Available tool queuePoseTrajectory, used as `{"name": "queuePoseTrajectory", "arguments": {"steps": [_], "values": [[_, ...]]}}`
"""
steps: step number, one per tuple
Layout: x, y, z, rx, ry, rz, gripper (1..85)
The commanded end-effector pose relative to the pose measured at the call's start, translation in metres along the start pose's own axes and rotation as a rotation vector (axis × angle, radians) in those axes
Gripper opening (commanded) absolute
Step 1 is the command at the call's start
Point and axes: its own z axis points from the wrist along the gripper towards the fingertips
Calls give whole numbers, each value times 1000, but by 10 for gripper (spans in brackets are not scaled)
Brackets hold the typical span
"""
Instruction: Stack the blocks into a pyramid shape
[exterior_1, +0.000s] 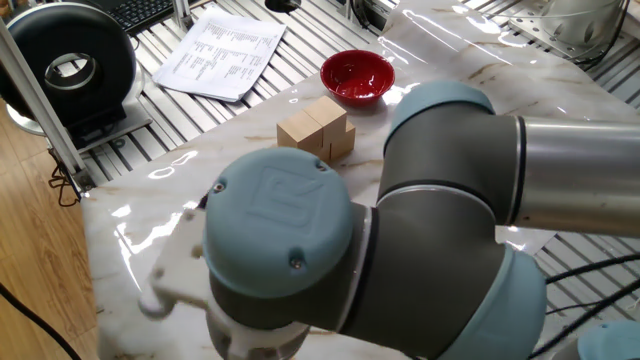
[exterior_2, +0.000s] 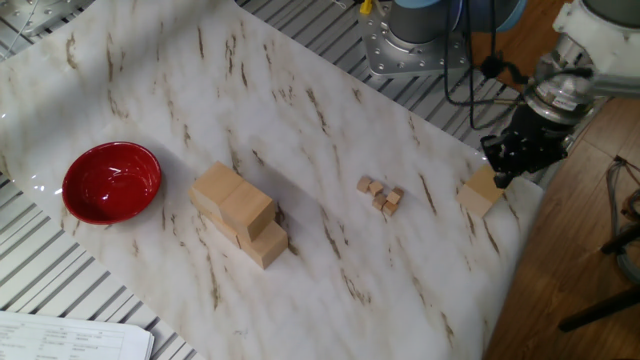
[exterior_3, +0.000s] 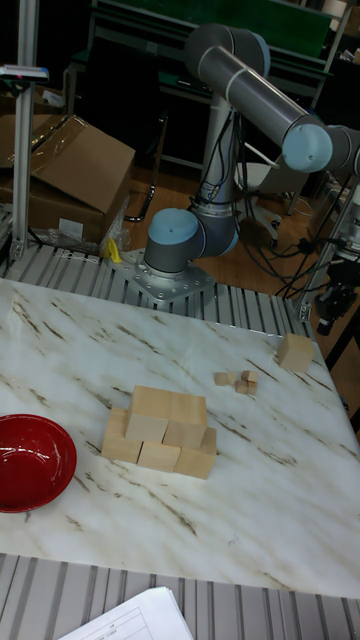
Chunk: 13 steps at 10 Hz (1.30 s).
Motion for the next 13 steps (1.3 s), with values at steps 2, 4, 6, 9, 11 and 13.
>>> {"name": "queuePoseTrajectory", "arguments": {"steps": [2,4,6,9,11,13], "values": [[17,-13,3,35,72,-304,13],[15,-12,5,30,57,-351,13],[6,-9,13,13,9,-286,13],[-3,-18,20,47,-33,-169,17],[6,-21,20,55,-5,-87,37],[-12,-15,19,12,-83,352,13]]}}
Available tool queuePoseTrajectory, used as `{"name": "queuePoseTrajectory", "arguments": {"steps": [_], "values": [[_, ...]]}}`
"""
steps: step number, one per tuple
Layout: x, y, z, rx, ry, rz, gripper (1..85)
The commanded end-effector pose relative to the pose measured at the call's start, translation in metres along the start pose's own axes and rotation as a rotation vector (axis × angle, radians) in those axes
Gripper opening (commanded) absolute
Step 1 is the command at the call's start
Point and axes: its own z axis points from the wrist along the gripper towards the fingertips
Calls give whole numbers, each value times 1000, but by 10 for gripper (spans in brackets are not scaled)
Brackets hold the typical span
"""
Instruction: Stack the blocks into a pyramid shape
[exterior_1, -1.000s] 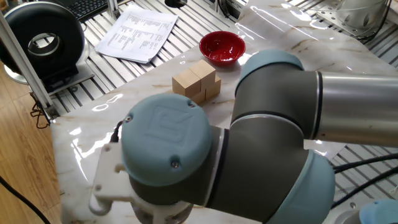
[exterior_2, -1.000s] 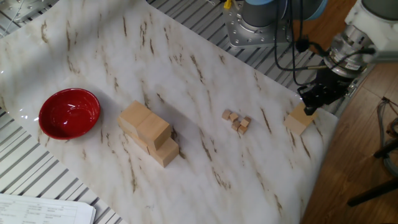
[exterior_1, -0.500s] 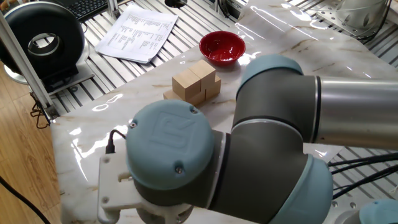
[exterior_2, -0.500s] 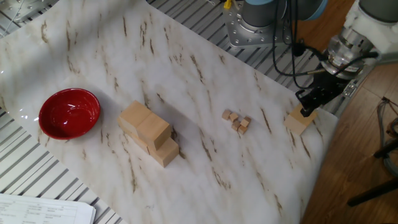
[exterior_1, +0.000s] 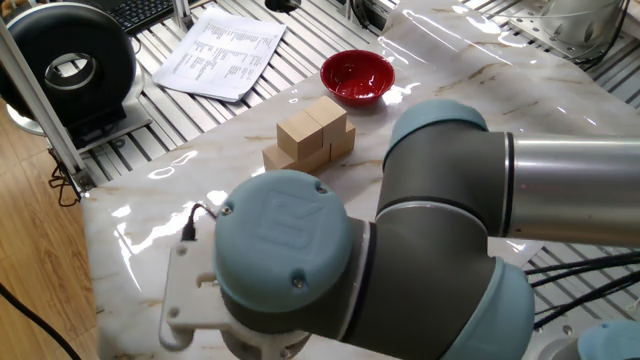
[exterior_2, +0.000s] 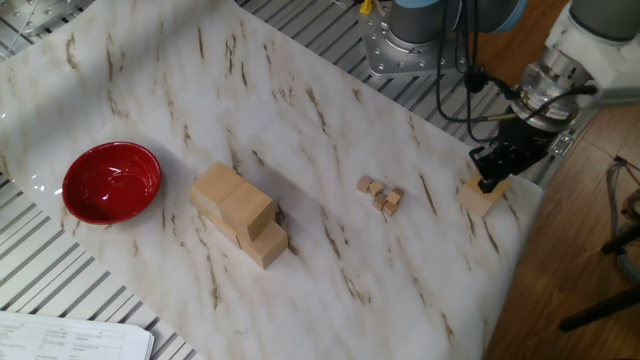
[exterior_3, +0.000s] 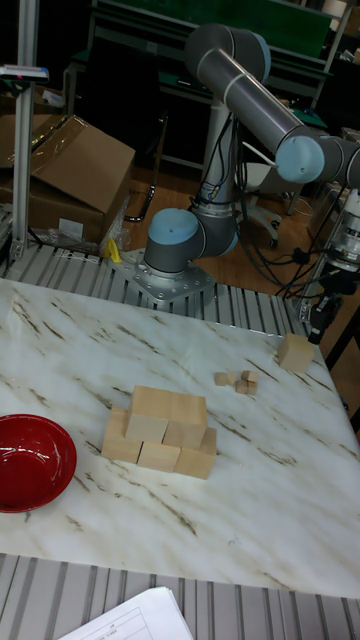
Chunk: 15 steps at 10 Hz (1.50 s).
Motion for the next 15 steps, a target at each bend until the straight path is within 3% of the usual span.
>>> {"name": "queuePoseTrajectory", "arguments": {"steps": [1,2,3,4,5,6,7,9,11,12,13,15], "values": [[-16,4,1,-43,-55,490,13],[-18,5,2,-57,-58,600,13],[-14,0,2,-39,-50,655,13],[-5,-15,1,32,-32,598,13],[7,-18,-1,57,6,547,13],[15,-1,-3,2,57,592,13],[30,3,-5,5,122,610,13],[33,1,-6,18,145,639,13],[20,19,-9,-50,149,697,27],[24,23,-12,-60,178,661,160],[17,28,-12,-87,162,652,347],[16,29,-11,-97,159,606,497]]}}
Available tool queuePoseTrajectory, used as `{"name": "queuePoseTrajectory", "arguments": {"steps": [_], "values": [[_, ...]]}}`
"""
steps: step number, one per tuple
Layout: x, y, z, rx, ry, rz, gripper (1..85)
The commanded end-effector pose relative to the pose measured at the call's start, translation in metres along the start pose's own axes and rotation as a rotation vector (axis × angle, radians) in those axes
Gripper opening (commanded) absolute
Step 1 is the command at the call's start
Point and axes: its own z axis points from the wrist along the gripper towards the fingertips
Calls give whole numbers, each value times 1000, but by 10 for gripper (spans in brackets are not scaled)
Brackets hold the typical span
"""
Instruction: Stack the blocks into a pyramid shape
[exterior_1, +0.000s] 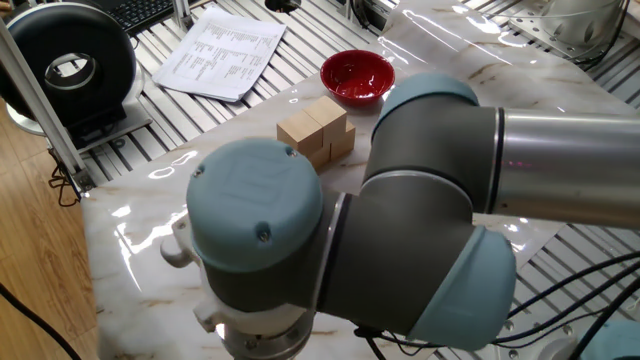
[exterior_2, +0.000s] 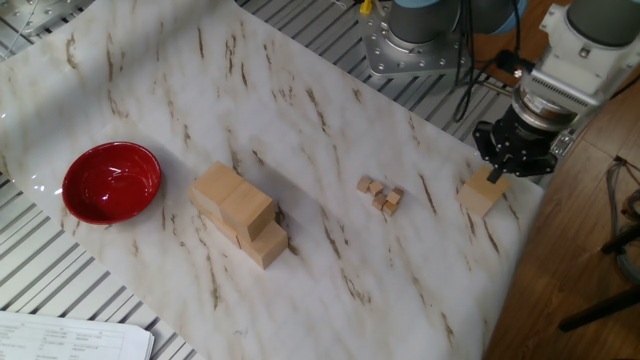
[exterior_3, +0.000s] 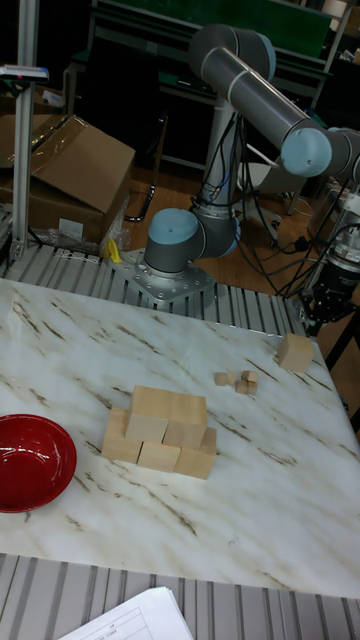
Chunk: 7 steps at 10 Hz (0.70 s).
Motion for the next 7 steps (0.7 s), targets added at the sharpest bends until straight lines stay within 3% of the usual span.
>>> {"name": "queuePoseTrajectory", "arguments": {"steps": [1,5,7], "values": [[3,9,-1,-32,26,-42,610],[-7,7,4,-29,-1,-92,843],[-12,5,3,-32,-11,-113,850]]}}
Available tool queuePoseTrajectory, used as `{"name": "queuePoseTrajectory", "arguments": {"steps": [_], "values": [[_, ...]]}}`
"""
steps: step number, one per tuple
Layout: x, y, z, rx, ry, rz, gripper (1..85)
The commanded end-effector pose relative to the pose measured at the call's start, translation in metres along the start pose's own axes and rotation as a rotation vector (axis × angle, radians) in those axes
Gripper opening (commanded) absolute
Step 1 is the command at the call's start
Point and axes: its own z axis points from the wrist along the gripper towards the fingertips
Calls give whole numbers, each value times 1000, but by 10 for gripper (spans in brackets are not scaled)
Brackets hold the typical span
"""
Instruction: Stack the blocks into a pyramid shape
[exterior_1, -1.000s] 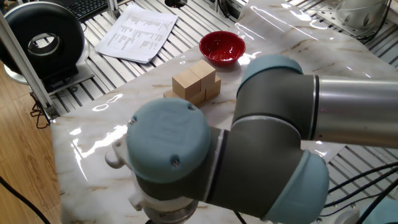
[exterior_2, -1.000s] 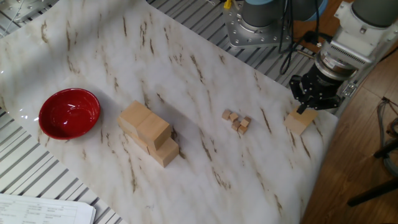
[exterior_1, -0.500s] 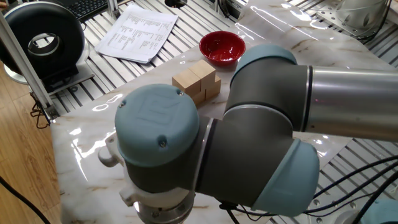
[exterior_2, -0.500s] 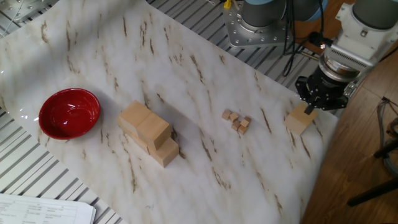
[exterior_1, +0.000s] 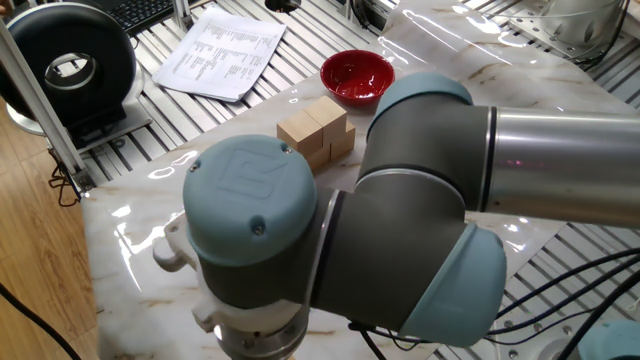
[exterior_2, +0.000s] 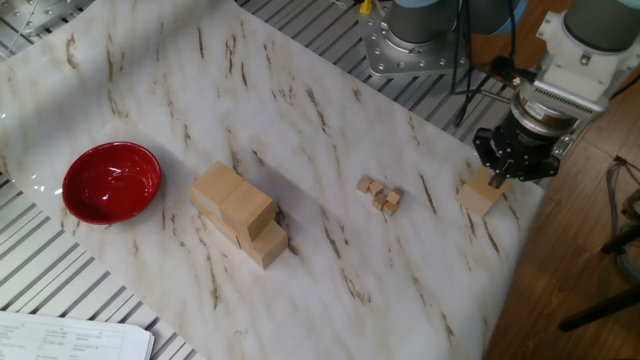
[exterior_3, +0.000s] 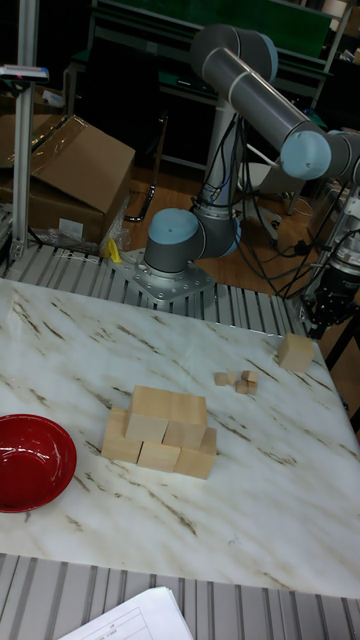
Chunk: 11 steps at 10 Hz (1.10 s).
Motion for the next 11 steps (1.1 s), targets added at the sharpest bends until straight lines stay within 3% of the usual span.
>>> {"name": "queuePoseTrajectory", "arguments": {"steps": [1,2,4,7,8,9,11], "values": [[-9,1,-1,-21,-18,-14,850],[-12,-1,0,-17,-26,-2,850],[-15,5,5,-46,-23,51,850],[-17,18,8,-109,-27,102,803],[-17,17,10,-111,-26,109,747],[-15,8,14,-77,-22,92,690],[-11,-5,19,-44,-22,51,667]]}}
